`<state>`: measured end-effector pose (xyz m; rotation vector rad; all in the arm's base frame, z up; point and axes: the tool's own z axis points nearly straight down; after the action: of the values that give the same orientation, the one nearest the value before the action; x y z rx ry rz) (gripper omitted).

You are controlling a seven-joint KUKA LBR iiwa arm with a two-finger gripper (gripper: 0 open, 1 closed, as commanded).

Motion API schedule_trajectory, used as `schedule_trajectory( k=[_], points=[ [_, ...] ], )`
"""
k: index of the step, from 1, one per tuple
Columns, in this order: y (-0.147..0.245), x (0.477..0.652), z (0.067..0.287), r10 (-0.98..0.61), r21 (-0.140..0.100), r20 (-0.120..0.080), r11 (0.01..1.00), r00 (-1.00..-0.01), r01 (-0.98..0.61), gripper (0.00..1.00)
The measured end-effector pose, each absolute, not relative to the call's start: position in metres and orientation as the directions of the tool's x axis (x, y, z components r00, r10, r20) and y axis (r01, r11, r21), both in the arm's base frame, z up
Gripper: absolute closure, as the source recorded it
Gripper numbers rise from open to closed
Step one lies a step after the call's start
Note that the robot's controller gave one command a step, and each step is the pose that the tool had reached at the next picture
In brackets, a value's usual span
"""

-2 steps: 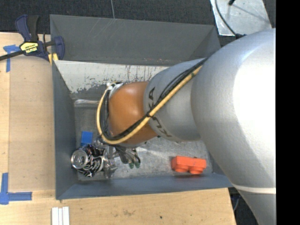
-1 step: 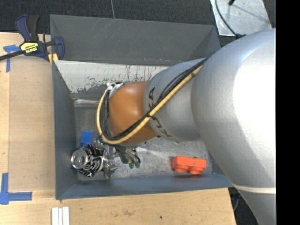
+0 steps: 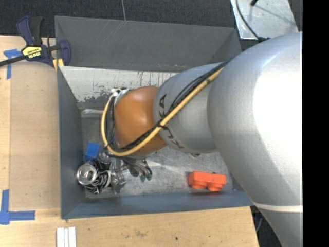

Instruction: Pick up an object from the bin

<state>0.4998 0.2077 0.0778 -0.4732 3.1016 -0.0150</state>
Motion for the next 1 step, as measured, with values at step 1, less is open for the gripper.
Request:
schedule_trajectory(
  k=[1],
  points=[
    [0.2159,0.4925,0.1188,-0.383,-0.001,0.004,0.924,-0.924,-0.383,1.0]
  ],
)
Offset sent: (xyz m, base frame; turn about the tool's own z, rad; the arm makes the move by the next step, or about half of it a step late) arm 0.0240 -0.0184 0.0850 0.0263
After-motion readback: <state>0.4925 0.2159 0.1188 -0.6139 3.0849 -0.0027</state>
